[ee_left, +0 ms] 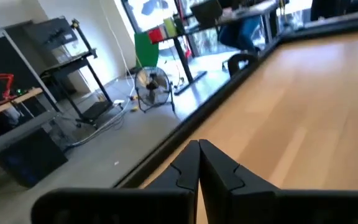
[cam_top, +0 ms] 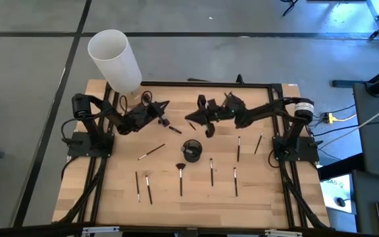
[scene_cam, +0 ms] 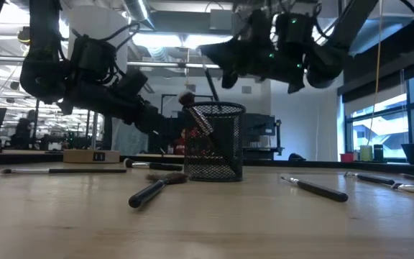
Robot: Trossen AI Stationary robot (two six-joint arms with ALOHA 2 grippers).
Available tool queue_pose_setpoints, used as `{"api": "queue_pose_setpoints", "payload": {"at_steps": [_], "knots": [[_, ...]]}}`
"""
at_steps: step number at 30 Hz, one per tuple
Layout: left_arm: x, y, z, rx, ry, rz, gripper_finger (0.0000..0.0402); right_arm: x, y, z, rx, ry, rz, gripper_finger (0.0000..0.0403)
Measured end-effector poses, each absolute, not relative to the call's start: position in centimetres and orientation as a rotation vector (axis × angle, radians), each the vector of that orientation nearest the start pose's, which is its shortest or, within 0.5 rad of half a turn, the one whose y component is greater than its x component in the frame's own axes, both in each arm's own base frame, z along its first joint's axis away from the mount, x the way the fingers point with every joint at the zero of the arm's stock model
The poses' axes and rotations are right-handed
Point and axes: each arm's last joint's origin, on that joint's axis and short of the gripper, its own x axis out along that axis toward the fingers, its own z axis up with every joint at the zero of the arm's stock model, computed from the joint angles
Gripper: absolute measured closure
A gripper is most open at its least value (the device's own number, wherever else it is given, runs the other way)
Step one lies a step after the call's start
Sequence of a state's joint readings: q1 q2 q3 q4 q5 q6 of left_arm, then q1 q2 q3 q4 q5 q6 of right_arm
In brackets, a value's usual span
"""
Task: Pick & Place Makeup Brushes
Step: Put the eyeshadow brush into the makeup organizer
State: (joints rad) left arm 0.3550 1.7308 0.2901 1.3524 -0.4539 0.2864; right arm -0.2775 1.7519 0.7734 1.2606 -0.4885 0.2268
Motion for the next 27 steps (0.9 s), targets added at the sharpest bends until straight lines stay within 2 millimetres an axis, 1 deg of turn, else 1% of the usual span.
{"api": "queue_pose_setpoints", "payload": {"at_steps": [6, 10, 14, 18, 21, 27], "knots": [[22.9, 9.1, 13.5, 0.162, 0.077, 0.77, 0.0398, 34.0, -4.8, 21.4, 0.095, -0.21, 0.355, 0.0402], [22.9, 8.3, 14.3, 0.09, 0.056, 0.735, 0.0397, 34.3, -3.0, 21.3, 0.059, -0.204, 0.402, 0.0402], [22.9, 7.4, 14.9, 0.07, 0.082, 0.702, 0.0388, 34.5, -1.5, 21.1, 0.035, -0.195, 0.374, 0.0402], [22.7, 6.6, 15.3, 0.073, 0.124, 0.667, 0.0368, 34.8, -0.6, 20.5, 0.043, -0.136, 0.316, 0.0393], [22.5, 6.2, 15.7, 0.076, 0.137, 0.654, 0.0349, 34.9, -0.3, 20.2, 0.054, -0.112, 0.262, 0.0375], [22.2, 6.1, 16.2, 0.096, 0.159, 0.65, 0.0316, 34.9, 0.1, 20.2, 0.056, -0.115, 0.198, 0.0337]]}}
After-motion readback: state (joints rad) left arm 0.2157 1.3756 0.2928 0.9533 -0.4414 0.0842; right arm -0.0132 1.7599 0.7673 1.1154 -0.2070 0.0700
